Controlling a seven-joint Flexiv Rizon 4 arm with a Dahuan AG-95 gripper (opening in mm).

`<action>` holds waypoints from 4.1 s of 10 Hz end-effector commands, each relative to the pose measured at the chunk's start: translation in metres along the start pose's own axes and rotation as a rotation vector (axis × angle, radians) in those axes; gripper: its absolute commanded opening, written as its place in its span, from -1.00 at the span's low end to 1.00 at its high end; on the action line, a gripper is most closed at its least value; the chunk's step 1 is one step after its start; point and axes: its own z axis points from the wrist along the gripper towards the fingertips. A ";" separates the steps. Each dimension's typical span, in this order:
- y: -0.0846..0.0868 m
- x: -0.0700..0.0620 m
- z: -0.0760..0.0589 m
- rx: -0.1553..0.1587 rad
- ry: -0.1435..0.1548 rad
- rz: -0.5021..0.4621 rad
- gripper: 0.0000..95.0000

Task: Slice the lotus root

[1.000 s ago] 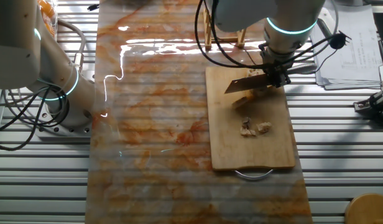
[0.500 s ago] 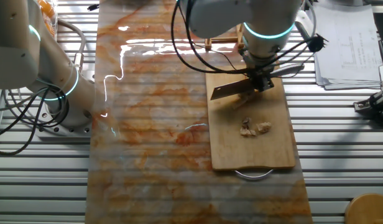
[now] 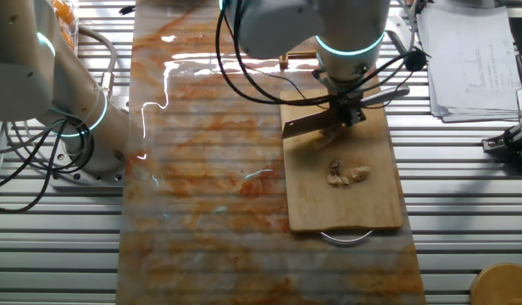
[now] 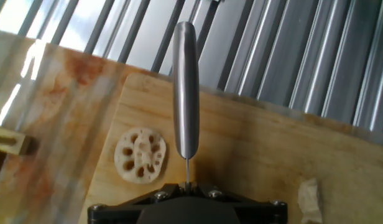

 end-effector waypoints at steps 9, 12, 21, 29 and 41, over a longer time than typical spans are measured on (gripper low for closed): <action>0.000 -0.037 0.040 -0.038 -0.090 -0.001 -1.00; 0.000 -0.037 0.037 -0.029 -0.058 -0.006 -1.00; 0.002 -0.038 0.004 -0.037 0.103 -0.013 -0.20; 0.000 -0.030 -0.017 -0.062 0.283 0.014 -0.60; -0.001 0.001 -0.011 -0.020 0.415 -0.022 -1.00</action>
